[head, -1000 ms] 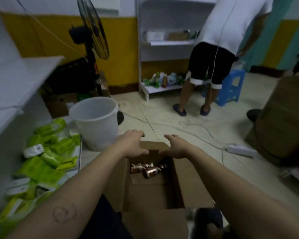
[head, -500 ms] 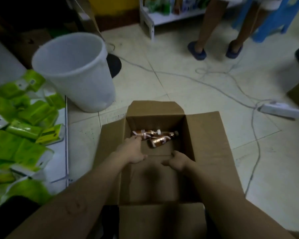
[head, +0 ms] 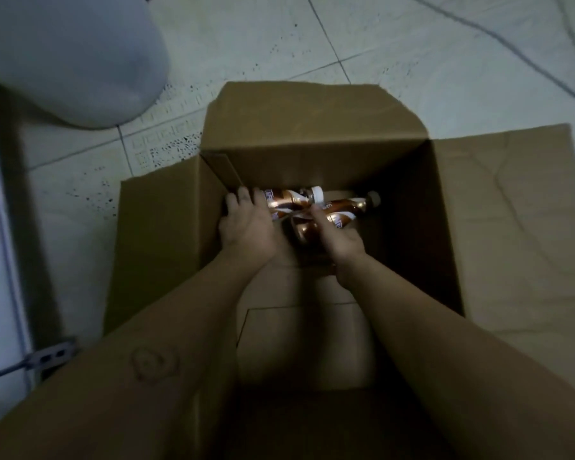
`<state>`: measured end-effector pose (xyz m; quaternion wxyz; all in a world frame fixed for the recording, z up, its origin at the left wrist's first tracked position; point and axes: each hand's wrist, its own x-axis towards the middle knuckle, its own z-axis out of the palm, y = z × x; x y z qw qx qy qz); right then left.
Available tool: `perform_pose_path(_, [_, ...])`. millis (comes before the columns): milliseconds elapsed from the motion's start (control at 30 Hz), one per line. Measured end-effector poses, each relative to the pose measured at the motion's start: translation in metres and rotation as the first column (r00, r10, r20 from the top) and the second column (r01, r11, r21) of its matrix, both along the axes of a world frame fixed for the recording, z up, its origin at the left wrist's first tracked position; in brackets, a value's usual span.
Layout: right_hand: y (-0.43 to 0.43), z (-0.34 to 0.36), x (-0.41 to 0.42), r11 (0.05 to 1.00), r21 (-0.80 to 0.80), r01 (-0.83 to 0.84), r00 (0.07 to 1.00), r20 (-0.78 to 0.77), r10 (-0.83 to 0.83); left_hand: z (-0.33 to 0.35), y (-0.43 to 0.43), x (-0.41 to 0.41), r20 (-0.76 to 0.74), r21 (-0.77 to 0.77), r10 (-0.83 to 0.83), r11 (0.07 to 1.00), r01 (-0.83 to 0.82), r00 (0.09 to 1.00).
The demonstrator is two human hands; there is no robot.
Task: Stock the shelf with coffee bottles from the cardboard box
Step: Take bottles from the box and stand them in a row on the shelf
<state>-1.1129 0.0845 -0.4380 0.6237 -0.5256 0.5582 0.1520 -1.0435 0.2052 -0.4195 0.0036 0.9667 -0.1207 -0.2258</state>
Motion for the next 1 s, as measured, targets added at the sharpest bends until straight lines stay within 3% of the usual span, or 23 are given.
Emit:
perform_pose_path(200, [-0.002, -0.015, 0.012, 0.99, -0.141, -0.01, 0.999, -0.044, 0.004, -0.019, -0.002, -0.002, 0.077, 0.191, -0.129, 0.975, 0.112, 0.989])
perform_pose_path(267, [-0.001, -0.014, -0.005, 0.995, -0.1, -0.029, 0.999, -0.048, 0.025, -0.018, 0.001, -0.009, -0.025, 0.159, -0.078, 0.984, 0.081, 0.997])
perform_pose_path(333, [0.002, -0.01, -0.029, 0.994, -0.057, -0.093, 0.994, -0.055, 0.09, -0.012, 0.003, -0.018, -0.217, 0.067, 0.084, 0.995, -0.071, 0.973])
perform_pose_path(400, [0.005, 0.0, -0.054, 0.983, -0.049, -0.174, 0.983, -0.062, 0.171, 0.004, 0.005, -0.033, -0.512, -0.053, 0.284, 0.932, -0.36, 0.811])
perform_pose_path(467, [0.006, 0.017, -0.072, 0.971, -0.071, -0.23, 0.973, -0.043, 0.227, 0.029, 0.012, -0.054, -0.752, -0.093, 0.383, 0.744, -0.661, 0.537])
perform_pose_path(500, [0.006, 0.03, -0.078, 0.963, -0.09, -0.256, 0.967, -0.033, 0.254, 0.043, 0.016, -0.063, -0.795, -0.092, 0.379, 0.698, -0.71, 0.475])
perform_pose_path(567, [0.004, 0.062, -0.084, 0.942, -0.134, -0.308, 0.95, 0.003, 0.312, 0.072, 0.025, -0.079, -0.82, -0.126, 0.348, 0.664, -0.737, 0.454])
perform_pose_path(633, [-0.003, 0.1, -0.087, 0.909, -0.187, -0.373, 0.921, 0.046, 0.388, 0.107, 0.03, -0.086, -0.821, -0.193, 0.316, 0.63, -0.752, 0.476])
perform_pose_path(733, [-0.013, 0.162, -0.089, 0.849, -0.308, -0.43, 0.866, 0.126, 0.484, 0.17, 0.035, -0.089, -0.772, -0.331, 0.265, 0.61, -0.72, 0.578])
perform_pose_path(1000, [-0.001, 0.369, -0.112, 0.765, -0.574, -0.293, 0.712, 0.403, 0.575, 0.358, 0.059, -0.118, -0.423, -0.767, 0.097, 0.49, -0.414, 0.901])
